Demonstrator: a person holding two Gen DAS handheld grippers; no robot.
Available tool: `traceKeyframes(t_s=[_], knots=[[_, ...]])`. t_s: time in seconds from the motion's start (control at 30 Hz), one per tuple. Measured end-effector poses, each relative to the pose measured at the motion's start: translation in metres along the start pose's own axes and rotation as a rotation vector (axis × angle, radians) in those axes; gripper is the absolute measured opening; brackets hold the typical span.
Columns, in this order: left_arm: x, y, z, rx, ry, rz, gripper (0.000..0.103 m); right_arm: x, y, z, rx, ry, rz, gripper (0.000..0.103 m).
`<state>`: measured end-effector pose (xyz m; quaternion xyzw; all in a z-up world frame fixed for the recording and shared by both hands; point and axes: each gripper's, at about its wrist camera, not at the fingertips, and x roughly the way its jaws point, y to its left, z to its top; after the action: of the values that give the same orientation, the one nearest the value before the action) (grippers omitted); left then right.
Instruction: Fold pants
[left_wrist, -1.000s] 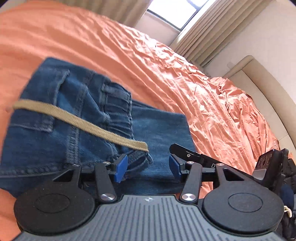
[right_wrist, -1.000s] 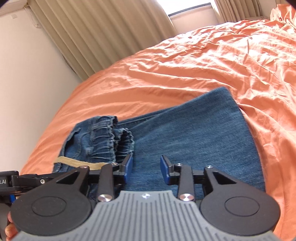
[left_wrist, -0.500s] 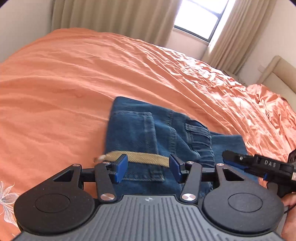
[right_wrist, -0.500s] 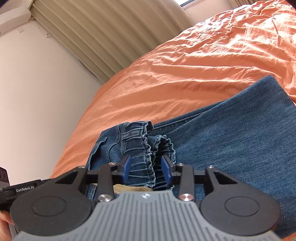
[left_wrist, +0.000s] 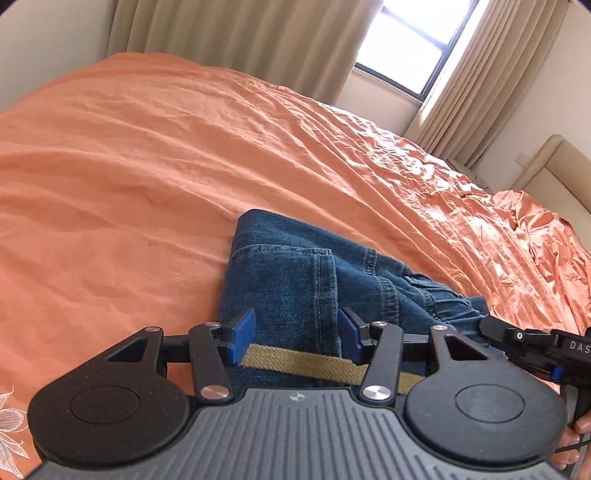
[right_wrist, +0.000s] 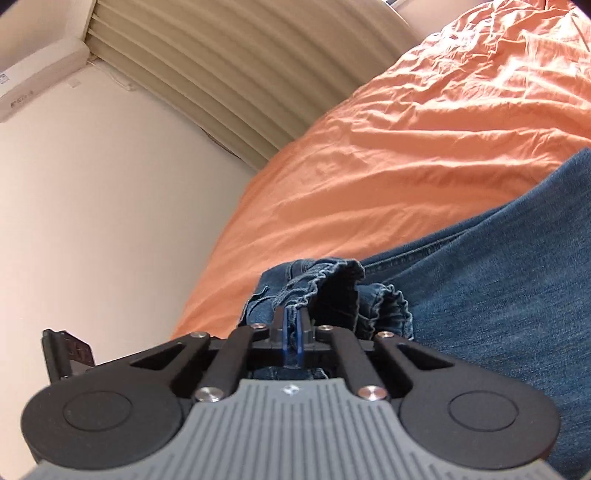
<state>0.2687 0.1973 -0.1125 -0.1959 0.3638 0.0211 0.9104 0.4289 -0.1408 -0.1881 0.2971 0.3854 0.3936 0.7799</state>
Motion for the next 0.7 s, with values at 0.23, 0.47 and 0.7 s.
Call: traceKeyframes(t_s=[0.23, 0.47, 0.7], knots=[[0.026, -0.004, -0.004, 0.049, 0.065, 0.085, 0.055, 0.035, -0.035, -0.018, 0.1, 0.144, -0.135, 0.0], [0.037, -0.002, -0.005, 0.049, 0.107, 0.088, 0.05, 0.051, -0.044, -0.006, 0.185, 0.08, -0.068, 0.045], [0.037, 0.004, -0.004, 0.033, 0.109, 0.06, 0.05, 0.079, -0.07, 0.003, 0.351, 0.042, -0.01, 0.043]])
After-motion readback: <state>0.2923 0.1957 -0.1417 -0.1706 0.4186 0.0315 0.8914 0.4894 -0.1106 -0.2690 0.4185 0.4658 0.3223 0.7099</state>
